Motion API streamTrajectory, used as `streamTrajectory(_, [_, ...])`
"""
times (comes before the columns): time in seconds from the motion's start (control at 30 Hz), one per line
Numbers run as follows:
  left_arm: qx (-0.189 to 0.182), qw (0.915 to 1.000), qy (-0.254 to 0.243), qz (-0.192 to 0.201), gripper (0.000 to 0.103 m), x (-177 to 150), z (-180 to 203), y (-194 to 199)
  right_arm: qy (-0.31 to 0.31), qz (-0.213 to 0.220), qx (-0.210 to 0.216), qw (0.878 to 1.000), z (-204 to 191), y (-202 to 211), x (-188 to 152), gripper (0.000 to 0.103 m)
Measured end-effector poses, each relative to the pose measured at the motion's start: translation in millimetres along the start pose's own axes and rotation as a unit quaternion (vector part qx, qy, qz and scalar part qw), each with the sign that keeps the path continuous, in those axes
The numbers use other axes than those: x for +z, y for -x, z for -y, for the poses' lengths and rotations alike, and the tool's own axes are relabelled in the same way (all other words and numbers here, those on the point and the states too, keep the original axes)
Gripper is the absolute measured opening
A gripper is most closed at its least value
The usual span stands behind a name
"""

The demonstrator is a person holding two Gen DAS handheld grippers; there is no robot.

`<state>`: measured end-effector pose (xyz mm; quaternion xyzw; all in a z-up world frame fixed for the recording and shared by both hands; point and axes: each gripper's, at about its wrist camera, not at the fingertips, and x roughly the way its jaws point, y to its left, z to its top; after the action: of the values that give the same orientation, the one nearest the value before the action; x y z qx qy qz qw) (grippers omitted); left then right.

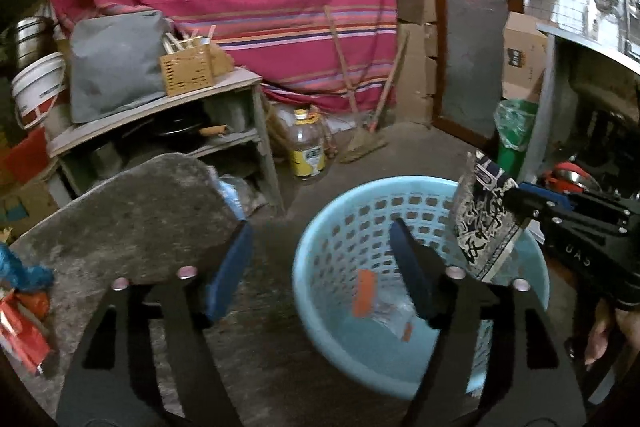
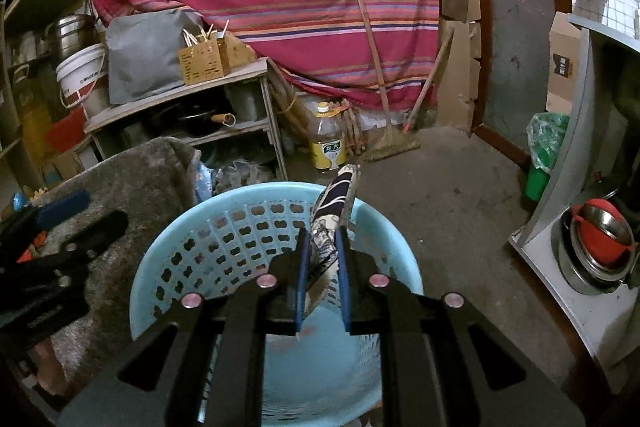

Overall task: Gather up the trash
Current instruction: 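Carry both items over the blue basket and open both grippers to drop them, then grasp the beige crumpled paper with the left gripper while the right grasps the red-and-white packet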

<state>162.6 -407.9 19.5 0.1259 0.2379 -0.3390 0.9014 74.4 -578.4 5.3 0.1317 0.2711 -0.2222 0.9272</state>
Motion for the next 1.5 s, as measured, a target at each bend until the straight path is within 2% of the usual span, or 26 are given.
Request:
streamTrajectory(0.1, [0.019, 0.9997, 0.005, 0.015, 0.09, 0, -14, 17, 0.002, -0.009, 0.003, 1.0, -8, -7, 0, 0.014])
streamTrajectory(0.17, [0.034, 0.9992, 0.003, 0.023, 0.094, 0, -24, 29, 0.01, -0.009, -0.006, 1.0, -17, -9, 0, 0.018])
streamTrajectory(0.2, [0.046, 0.9986, 0.004, 0.027, 0.095, 0, -31, 36, 0.014, -0.011, -0.01, 1.0, -22, -11, 1, 0.023])
streamTrajectory(0.27, [0.056, 0.9976, 0.013, 0.038, 0.096, -1, -48, 52, 0.013, -0.009, -0.021, 1.0, -27, -10, 2, 0.072])
streamTrajectory(0.4, [0.074, 0.9949, 0.032, 0.061, 0.096, -5, -80, 82, 0.014, 0.006, -0.03, 0.999, -41, 0, 7, 0.073])
streamTrajectory(0.47, [0.09, 0.9923, 0.042, 0.074, 0.096, -11, -98, 99, 0.015, 0.011, -0.034, 0.999, -47, 5, 9, 0.079])
streamTrajectory(0.6, [0.127, 0.9877, 0.064, 0.066, 0.098, -24, -142, 129, 0.03, 0.022, -0.033, 0.999, -73, 16, 11, 0.082])
streamTrajectory(0.7, [0.163, 0.9815, 0.078, 0.065, 0.098, -38, -175, 149, 0.038, 0.027, -0.007, 0.999, -104, 24, 8, 0.084])
streamTrajectory(0.73, [0.171, 0.9799, 0.082, 0.061, 0.098, -43, -186, 153, 0.04, 0.029, 0.0, 0.999, -115, 27, 6, 0.089])
streamTrajectory(0.9, [0.208, 0.97, 0.12, 0.035, 0.098, -77, -246, 171, 0.064, 0.03, 0.04, 0.997, -172, 33, -4, 0.09])
streamTrajectory(1.07, [0.241, 0.9619, 0.129, 0.017, 0.098, -108, -286, 185, 0.09, 0.022, 0.072, 0.993, -223, 34, -17, 0.091])
streamTrajectory(1.13, [0.25, 0.9592, 0.131, 0.006, 0.098, -117, -298, 187, 0.092, 0.018, 0.084, 0.992, -239, 34, -22, 0.096])
streamTrajectory(1.2, [0.263, 0.9548, 0.138, -0.006, 0.098, -130, -314, 189, 0.093, 0.016, 0.093, 0.991, -254, 34, -26, 0.097])
streamTrajectory(1.3, [0.253, 0.9546, 0.155, -0.028, 0.098, -147, -336, 189, 0.098, 0.012, 0.102, 0.99, -271, 32, -28, 0.098])
streamTrajectory(1.37, [0.261, 0.9514, 0.159, -0.038, 0.098, -159, -344, 188, 0.103, 0.01, 0.107, 0.989, -283, 32, -31, 0.099])
streamTrajectory(1.5, [0.263, 0.9501, 0.156, -0.063, 0.098, -177, -358, 185, 0.11, 0.001, 0.104, 0.988, -304, 28, -34, 0.099])
